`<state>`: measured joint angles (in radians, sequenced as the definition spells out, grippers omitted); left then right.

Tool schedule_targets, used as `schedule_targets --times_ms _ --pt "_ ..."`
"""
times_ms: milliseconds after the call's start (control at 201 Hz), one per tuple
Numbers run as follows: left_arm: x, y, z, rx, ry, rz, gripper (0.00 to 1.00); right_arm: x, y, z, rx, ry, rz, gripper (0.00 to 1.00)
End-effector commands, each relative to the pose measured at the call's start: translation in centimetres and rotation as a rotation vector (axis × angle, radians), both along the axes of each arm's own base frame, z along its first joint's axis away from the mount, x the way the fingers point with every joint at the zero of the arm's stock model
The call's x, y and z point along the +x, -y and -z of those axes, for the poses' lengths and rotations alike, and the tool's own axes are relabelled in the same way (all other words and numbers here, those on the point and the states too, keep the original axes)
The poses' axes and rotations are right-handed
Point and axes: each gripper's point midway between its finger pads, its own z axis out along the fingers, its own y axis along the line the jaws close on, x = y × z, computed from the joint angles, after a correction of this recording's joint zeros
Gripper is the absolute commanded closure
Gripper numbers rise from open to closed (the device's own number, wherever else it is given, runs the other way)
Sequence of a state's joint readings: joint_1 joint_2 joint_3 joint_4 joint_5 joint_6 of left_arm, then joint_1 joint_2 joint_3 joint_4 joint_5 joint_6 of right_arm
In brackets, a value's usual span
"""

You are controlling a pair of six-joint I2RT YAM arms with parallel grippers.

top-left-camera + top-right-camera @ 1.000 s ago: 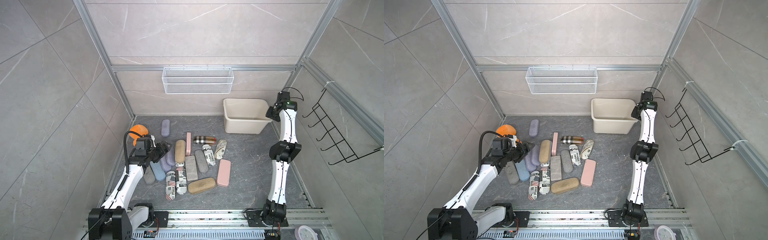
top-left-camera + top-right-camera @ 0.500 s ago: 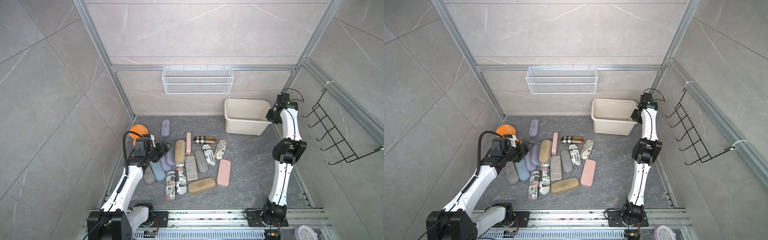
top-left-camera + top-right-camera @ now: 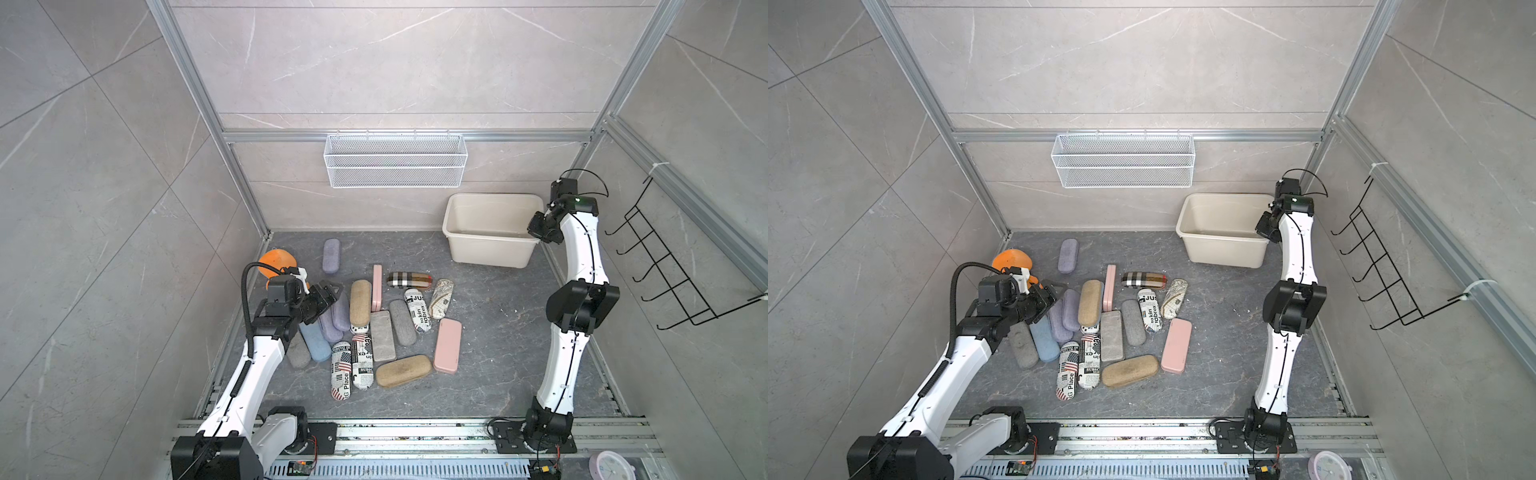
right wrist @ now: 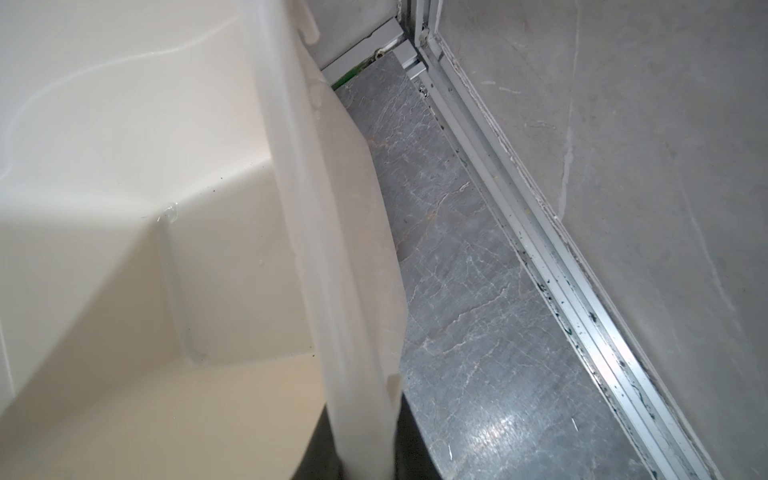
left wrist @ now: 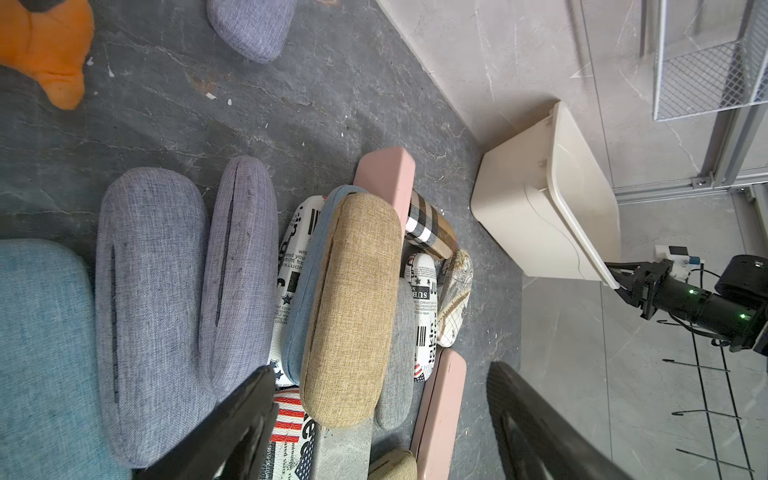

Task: Put the glasses cases into the storage boxes
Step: Move the storage box to the center of the board.

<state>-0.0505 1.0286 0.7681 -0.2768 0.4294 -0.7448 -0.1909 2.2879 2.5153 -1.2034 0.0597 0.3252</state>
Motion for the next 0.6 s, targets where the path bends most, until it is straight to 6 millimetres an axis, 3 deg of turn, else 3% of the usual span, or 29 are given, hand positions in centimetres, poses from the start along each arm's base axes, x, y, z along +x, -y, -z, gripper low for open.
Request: schedule_targets --times_ms 0,145,224,374,598 --pt "-0.4 0.1 -1.2 -0.002 0.053 0.010 0.18 -2.2 -0.2 -3.3 -0.086 0.015 -0.074 1.00" --pt "-0.4 0.3 -1.4 -0.011 0.057 0.020 0.18 -3.8 -1.1 -4.2 -0.082 0.094 -0.099 1.00" --pt "-0.3 0.5 -1.3 -0.018 0.063 0.018 0.18 -4.9 -2.3 -3.3 -0.030 0.103 -0.097 1.00" --pt "-0.4 0.8 -1.5 -0.029 0.058 0.030 0.19 -8.0 -2.1 -1.1 -0.012 0.146 0.025 1.00" --pt "-1.1 1.5 -1.9 -0.021 0.073 0.051 0.19 -13.1 0.3 -0.2 -0.089 0.160 0.235 1.00"
